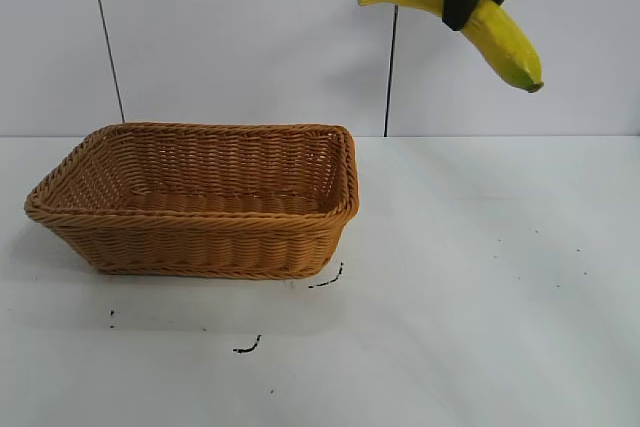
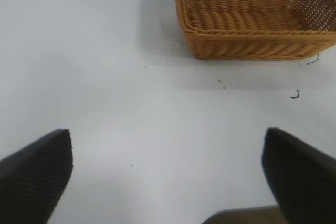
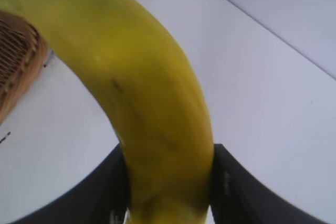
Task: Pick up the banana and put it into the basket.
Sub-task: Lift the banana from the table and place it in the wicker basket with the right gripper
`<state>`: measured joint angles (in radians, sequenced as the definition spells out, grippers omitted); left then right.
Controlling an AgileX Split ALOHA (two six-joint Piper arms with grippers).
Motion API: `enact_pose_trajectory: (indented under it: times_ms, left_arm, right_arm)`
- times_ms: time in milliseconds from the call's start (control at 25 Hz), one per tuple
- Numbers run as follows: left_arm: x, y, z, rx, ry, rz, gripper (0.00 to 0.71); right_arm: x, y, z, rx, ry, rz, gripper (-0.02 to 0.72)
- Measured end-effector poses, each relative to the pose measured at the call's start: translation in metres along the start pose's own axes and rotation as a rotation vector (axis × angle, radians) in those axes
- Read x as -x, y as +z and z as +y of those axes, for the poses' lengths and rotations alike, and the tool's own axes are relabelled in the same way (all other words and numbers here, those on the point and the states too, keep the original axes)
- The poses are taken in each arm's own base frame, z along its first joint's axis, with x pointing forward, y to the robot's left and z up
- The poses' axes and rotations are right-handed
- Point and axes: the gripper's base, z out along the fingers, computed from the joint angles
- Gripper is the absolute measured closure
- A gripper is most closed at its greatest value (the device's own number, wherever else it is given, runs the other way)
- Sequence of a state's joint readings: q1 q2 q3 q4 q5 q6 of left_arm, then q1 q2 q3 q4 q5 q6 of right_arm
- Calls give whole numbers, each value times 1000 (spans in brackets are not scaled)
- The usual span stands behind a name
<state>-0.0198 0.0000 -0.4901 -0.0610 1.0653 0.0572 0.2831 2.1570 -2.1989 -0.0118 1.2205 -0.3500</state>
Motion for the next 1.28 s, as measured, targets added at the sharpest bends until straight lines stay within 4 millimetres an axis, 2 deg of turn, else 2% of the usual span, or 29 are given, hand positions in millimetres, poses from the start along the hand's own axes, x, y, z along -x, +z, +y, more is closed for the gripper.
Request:
enact_pose_trajectory:
  times_ms: [200,440,520,640,760,1000,1160,1280]
  left_arm:
    - [0,0,0,0,0,0,15]
    - [0,0,0,0,0,0,15]
    - [0,0,0,0,0,0,15]
    - [0,0,0,0,0,0,15]
    - [0,0,0,0,0,0,15]
    - [0,0,0,0,0,0,15]
    - [0,0,0,0,0,0,15]
    - [0,0,0,0,0,0,15]
  right_arm:
    - [26,6,49,34,-170,-55,384]
    - [57,5,134,58,-418,-242,384]
    - [61,13,158,75,-482,-269,384]
    - [61,41,187,94,-549,-271,384]
    - [59,73,200,97,-577,-269,384]
    - [50,127,206,94,-583,-246,384]
    - [43,150,209,103,-586,-213,384]
    - [39,158,211,109,-587,-199,384]
